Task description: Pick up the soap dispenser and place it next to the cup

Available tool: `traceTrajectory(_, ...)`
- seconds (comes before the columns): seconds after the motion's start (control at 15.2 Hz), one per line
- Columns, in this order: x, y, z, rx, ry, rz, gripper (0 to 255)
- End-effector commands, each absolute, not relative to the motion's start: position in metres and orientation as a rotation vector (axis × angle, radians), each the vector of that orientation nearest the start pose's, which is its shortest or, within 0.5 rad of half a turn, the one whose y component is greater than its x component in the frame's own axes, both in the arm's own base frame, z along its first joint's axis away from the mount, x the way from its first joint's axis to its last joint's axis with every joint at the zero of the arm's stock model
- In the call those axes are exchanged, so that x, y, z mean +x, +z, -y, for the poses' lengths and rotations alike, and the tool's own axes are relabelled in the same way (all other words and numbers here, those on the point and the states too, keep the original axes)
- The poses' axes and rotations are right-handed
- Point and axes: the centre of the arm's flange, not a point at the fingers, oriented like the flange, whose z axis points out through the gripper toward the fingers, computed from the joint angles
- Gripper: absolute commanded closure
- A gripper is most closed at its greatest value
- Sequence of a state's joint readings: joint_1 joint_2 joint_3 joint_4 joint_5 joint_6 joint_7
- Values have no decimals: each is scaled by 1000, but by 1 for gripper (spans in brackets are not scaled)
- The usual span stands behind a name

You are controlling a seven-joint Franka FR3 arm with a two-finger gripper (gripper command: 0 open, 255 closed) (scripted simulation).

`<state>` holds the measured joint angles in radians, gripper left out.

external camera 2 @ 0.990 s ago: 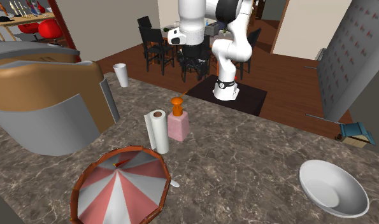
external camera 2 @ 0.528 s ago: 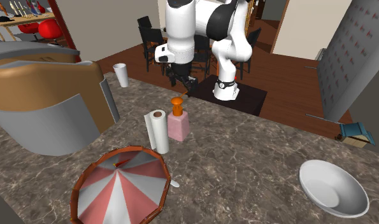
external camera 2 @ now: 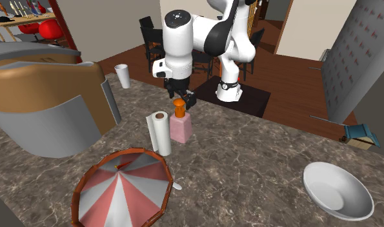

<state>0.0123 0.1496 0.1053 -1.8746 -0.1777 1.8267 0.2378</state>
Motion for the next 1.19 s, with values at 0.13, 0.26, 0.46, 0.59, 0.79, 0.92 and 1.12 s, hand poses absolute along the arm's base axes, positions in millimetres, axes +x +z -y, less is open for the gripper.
traceTrajectory(0.13,573,405,-48,-3312,275,-96,0)
traceTrajectory(0.26,573,405,-48,-3312,275,-96,0)
traceTrajectory(0.46,573,405,-48,-3312,275,-96,0)
traceTrajectory(0.59,573,405,-48,-3312,276,-96,0)
traceTrajectory(0.79,573,405,-48,-3312,276,-96,255)
traceTrajectory(0.92,573,405,-48,-3312,276,-96,255)
traceTrajectory(1.12,573,405,-48,-3312,276,-96,255)
